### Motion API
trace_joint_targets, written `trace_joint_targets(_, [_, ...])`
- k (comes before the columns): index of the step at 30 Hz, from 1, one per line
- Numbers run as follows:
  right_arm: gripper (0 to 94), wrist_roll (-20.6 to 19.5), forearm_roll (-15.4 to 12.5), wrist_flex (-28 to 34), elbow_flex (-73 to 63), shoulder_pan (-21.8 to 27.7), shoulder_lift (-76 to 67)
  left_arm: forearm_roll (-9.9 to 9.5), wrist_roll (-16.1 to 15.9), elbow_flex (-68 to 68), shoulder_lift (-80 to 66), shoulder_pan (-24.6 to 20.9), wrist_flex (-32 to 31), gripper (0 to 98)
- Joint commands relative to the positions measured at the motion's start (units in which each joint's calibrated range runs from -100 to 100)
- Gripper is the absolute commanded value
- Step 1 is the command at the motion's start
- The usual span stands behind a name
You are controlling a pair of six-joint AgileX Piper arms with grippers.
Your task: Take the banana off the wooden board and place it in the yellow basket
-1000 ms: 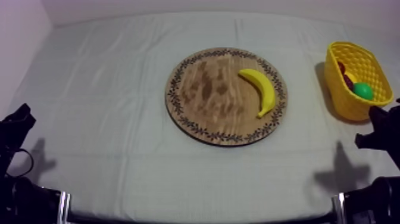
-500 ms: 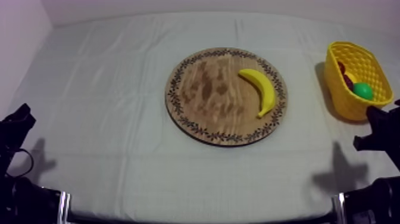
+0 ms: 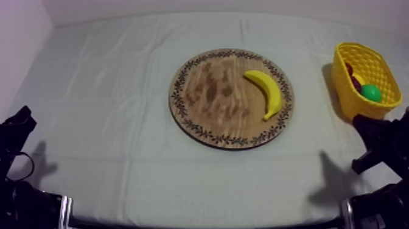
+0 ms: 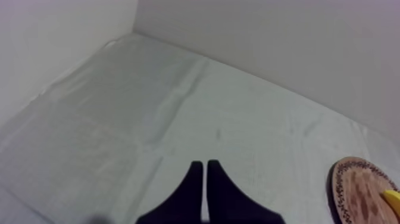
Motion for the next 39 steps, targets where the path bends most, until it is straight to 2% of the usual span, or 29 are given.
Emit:
trace_joint_targets(1, [0.4, -0.37, 0.10, 0.13, 0.03, -1.14, 0.01, -0.01, -0.01, 0.03, 0.02, -0.02, -0.01, 0.1])
trace_joint_targets(9, [0.6, -3.15, 0.26, -0.89, -0.52, -2.05, 1.62, -0.01, -0.01, 0.03, 0.02, -0.02, -0.01, 0.1])
trace_joint_targets(15, [0.6, -5.18, 1.98, -4.38, -4.81, -2.64, 11.80, -0.01, -0.01, 0.03, 0.02, -0.02, -0.01, 0.1])
trace_joint_targets(19, [0.6, -5.88, 2.85, -3.00, -13.27, -2.90, 20.46, -0.01, -0.01, 0.03, 0.02, -0.02, -0.01, 0.1])
trace_joint_targets(23, [0.6, -5.94, 3.49, 3.55, -24.97, -3.27, 29.96, -0.01, -0.01, 0.03, 0.02, -0.02, -0.01, 0.1])
trace_joint_targets(33, [0.6, -5.78, 4.88, 27.12, -52.86, -3.98, 51.77, -0.01, -0.01, 0.03, 0.02, -0.02, -0.01, 0.1])
trace_joint_targets(39, [0.6, -6.82, 5.04, 38.35, -65.74, -4.30, 64.12, -0.01, -0.01, 0.03, 0.02, -0.02, -0.01, 0.1])
